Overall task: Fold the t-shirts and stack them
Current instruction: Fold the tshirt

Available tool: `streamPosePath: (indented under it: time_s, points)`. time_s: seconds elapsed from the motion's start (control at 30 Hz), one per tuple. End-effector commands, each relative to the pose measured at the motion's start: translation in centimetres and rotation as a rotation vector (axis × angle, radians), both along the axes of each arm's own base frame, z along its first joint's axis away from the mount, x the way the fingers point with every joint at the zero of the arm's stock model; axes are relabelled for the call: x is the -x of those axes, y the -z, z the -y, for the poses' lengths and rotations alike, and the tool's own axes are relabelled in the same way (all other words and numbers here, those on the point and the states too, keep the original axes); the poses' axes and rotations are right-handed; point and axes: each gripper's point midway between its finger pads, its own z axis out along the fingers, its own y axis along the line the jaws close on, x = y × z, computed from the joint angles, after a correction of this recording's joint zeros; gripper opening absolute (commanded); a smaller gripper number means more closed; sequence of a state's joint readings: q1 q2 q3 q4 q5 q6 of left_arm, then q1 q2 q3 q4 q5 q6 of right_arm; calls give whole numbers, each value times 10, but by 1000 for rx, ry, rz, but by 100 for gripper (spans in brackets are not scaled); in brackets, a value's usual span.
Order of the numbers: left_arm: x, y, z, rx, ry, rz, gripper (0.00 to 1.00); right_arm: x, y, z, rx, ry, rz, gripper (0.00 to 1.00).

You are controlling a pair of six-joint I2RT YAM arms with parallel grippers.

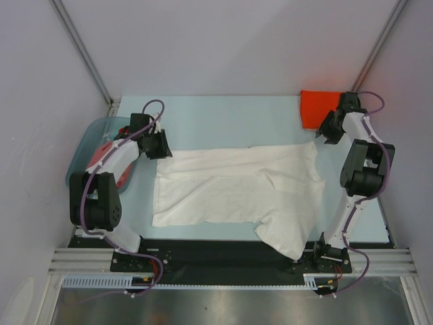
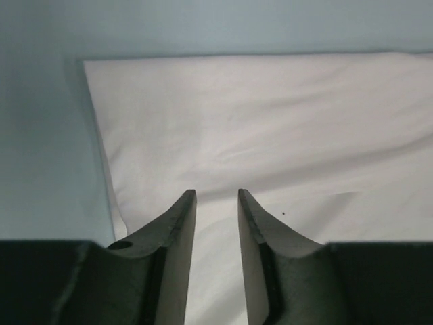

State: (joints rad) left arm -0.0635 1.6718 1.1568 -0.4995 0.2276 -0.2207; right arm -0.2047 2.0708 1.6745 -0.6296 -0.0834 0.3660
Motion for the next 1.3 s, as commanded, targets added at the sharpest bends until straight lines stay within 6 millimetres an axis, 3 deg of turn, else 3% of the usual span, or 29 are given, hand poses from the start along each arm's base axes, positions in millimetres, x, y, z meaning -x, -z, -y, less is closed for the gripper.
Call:
streamPosePath:
  time_s: [0.0, 0.07, 0.13, 0.3, 0.37, 0.4, 0.43, 0.5, 0.57, 0.7, 0.9, 1.13, 1.27]
  points:
    - [9, -6, 4, 14, -2, 33, 34, 40, -45, 1, 127, -1, -41, 50]
    - [12, 6, 4, 13, 2, 11, 28, 53, -45, -12, 117, -31, -56, 52]
    - [19, 27, 0, -4, -11, -36, 22, 61, -52, -38, 38, -93, -29, 52]
    - [42, 69, -21, -33, -105, -168, 6, 79, -56, -124, -168, -297, 31, 43]
    - [48, 74, -23, -40, -121, -188, 3, 94, -46, -142, -216, -345, 7, 37]
    - [55, 77, -23, -39, -127, -208, 1, 100, -46, -168, -262, -420, 12, 36]
    - [59, 79, -23, -38, -132, -221, 0, 107, -42, -176, -282, -447, -2, 29]
    - [70, 80, -24, -37, -148, -226, 1, 127, -29, -195, -321, -499, -50, 26]
    - [69, 73, -25, -42, -147, -184, 2, 140, -22, -204, -333, -528, -67, 27]
    - [63, 49, -24, -37, -128, -114, 16, 163, -16, -215, -260, -609, -102, 37]
    - [54, 5, -25, -33, -131, 9, 23, 176, -12, -203, -46, -657, -137, 45]
    - [49, -1, -20, -11, -103, 33, 25, 193, -1, -207, 86, -727, -181, 48]
    - [38, 3, -16, 2, -83, 29, 26, 190, 5, -211, 96, -707, -180, 48]
